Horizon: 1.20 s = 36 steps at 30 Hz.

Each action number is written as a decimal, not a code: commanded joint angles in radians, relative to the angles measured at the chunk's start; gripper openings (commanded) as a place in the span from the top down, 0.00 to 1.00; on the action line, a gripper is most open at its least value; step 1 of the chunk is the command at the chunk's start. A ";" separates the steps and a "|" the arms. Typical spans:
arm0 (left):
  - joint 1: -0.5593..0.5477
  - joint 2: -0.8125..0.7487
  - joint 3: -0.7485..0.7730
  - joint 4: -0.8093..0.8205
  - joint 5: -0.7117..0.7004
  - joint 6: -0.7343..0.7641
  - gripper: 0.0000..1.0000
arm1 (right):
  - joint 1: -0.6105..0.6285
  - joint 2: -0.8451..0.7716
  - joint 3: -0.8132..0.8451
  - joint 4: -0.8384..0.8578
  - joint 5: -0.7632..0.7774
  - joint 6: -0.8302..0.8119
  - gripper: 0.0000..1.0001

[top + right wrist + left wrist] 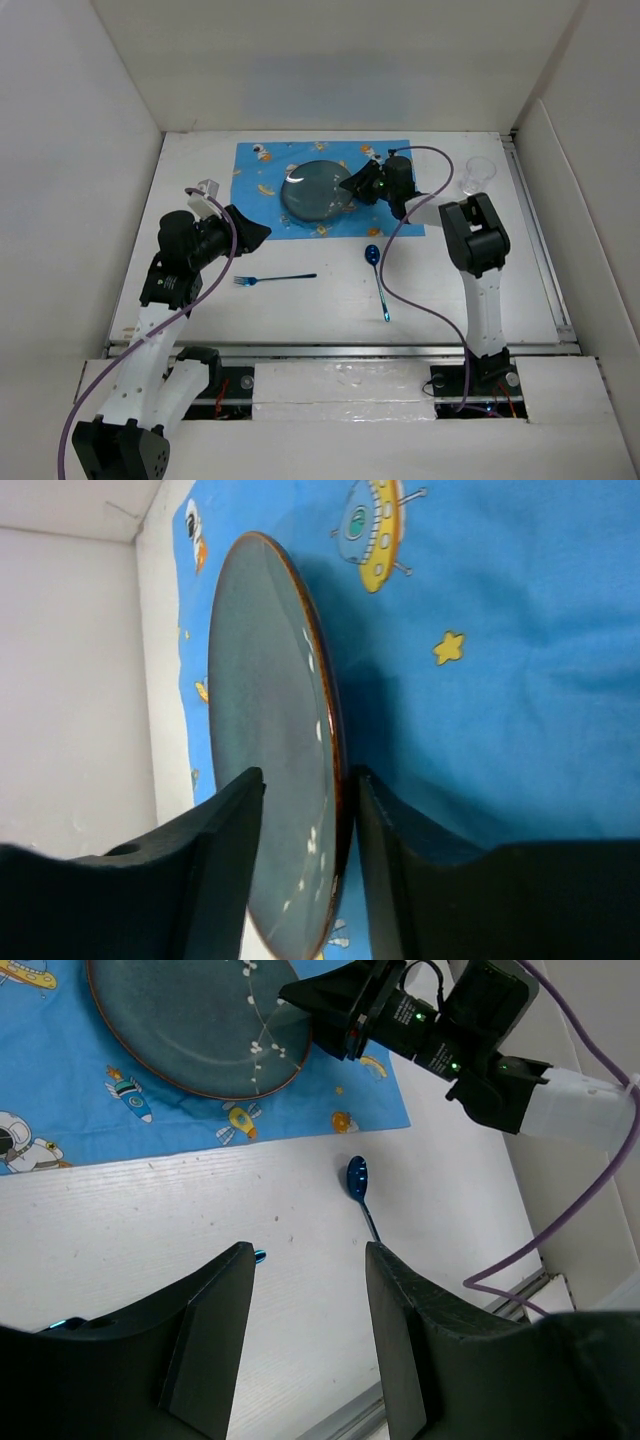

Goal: Set the dinner table for one person

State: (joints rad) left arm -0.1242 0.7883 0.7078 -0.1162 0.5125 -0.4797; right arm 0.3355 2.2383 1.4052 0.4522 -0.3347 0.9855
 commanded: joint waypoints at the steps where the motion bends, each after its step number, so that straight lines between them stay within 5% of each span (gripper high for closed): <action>1: 0.003 -0.015 0.035 0.039 0.023 0.009 0.55 | 0.010 -0.138 -0.017 -0.028 0.069 -0.102 0.51; 8: 0.003 -0.018 0.032 0.049 0.040 0.009 0.60 | -0.010 -0.307 -0.130 -0.174 0.201 -0.257 0.44; 13: 0.003 -0.023 0.033 0.047 0.043 0.009 0.61 | -0.067 -0.351 -0.149 -0.248 0.163 -0.312 0.41; 16: 0.003 -0.027 0.032 0.047 0.043 0.007 0.61 | -0.093 -0.412 -0.161 -0.264 0.181 -0.366 0.63; 18: 0.003 -0.029 0.032 0.046 0.041 0.009 0.61 | -0.116 -0.457 -0.126 -0.334 0.247 -0.463 1.00; 22: 0.003 -0.029 0.035 0.043 0.043 0.013 0.61 | -0.171 -0.526 -0.025 -0.629 0.556 -0.557 1.00; 24: 0.003 -0.029 0.038 0.043 0.046 0.013 0.62 | -0.222 -0.551 -0.017 -0.668 0.644 -0.611 0.91; 25: 0.003 -0.026 0.038 0.043 0.047 0.012 0.62 | -0.243 -0.555 -0.023 -0.676 0.654 -0.619 0.80; 26: -0.006 -0.027 0.038 0.041 0.047 0.013 0.62 | -0.294 -0.557 -0.025 -0.682 0.654 -0.625 0.59; 28: -0.006 -0.020 0.038 0.041 0.050 0.013 0.62 | -0.334 -0.549 -0.017 -0.682 0.651 -0.646 0.45; 36: -0.015 -0.015 0.029 0.047 0.060 0.010 0.62 | -0.397 -0.366 0.228 -0.771 0.619 -0.711 0.42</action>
State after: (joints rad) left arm -0.1360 0.7765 0.7078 -0.1093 0.5484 -0.4797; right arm -0.0788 1.8278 1.5253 -0.2699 0.2729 0.3370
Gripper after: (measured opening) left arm 0.381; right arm 0.584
